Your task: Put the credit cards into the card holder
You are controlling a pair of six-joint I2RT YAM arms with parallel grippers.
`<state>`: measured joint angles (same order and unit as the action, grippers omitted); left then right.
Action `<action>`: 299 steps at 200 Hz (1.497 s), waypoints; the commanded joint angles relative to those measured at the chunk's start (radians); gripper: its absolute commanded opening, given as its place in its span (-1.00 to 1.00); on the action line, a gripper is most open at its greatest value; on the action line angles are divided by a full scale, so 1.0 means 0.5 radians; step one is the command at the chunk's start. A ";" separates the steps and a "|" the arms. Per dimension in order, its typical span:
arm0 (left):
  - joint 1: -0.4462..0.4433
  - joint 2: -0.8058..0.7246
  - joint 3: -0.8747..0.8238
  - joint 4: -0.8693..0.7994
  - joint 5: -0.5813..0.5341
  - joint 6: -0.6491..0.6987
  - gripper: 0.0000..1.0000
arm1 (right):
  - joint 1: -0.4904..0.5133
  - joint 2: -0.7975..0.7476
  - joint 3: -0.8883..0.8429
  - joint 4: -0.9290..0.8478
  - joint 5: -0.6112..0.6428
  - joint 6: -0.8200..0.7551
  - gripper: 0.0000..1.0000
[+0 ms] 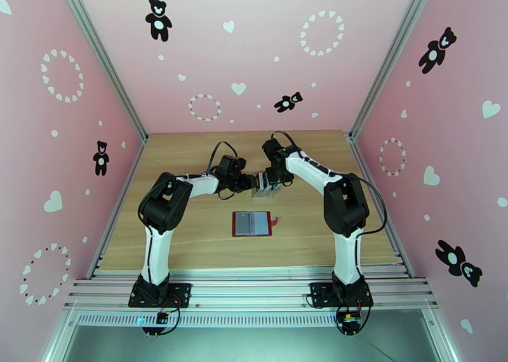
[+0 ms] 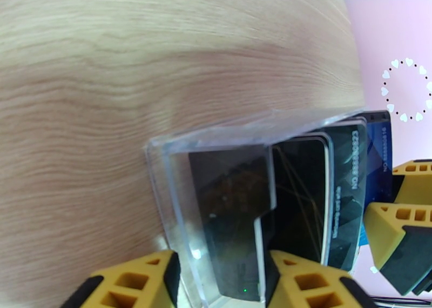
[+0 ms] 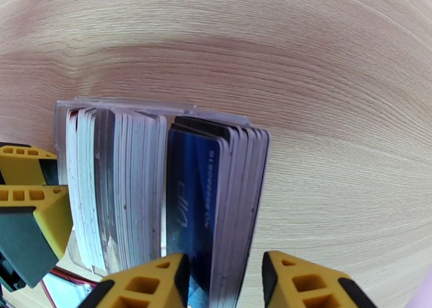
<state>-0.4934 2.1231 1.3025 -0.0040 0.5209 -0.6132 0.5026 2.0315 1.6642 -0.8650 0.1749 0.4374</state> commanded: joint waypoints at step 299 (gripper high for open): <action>-0.022 0.100 0.021 -0.115 0.026 0.021 -0.02 | 0.062 -0.237 0.072 -0.164 -0.024 0.023 -0.78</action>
<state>-0.4942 2.1284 1.3121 -0.0113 0.5282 -0.6136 0.5247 1.9766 1.7126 -0.9108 0.1738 0.4347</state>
